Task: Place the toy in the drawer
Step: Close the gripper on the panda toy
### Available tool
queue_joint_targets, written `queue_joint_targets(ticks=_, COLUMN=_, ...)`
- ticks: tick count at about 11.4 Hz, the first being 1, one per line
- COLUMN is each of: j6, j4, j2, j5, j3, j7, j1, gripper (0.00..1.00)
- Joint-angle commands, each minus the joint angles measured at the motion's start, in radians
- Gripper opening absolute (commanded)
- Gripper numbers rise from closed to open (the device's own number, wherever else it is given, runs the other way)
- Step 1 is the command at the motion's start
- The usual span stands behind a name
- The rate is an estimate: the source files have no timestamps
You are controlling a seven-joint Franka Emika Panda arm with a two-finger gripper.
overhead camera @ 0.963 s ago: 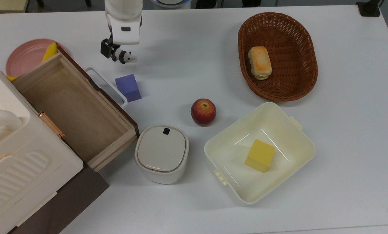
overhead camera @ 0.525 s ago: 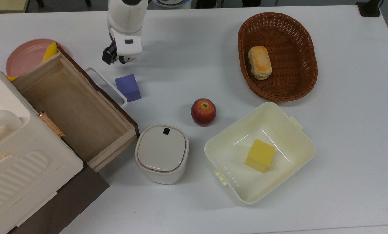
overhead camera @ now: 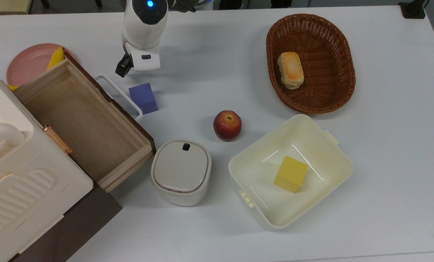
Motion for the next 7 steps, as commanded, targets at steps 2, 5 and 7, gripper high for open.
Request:
queue_joint_targets(ticks=2, j6=-0.018, j4=-0.006, j2=0.0, j5=-0.016, j3=-0.007, j7=-0.01, j1=0.001, gripper=1.0)
queue_joint_targets(ticks=5, j6=-0.018, j4=-0.006, j2=0.004, j5=-0.018, j3=-0.007, j7=-0.007, j1=0.001, gripper=1.0)
queue_joint_targets(ticks=7, j6=-0.018, j4=-0.003, j2=0.02, j5=-0.024, j3=-0.007, j7=-0.007, j1=0.001, gripper=0.6)
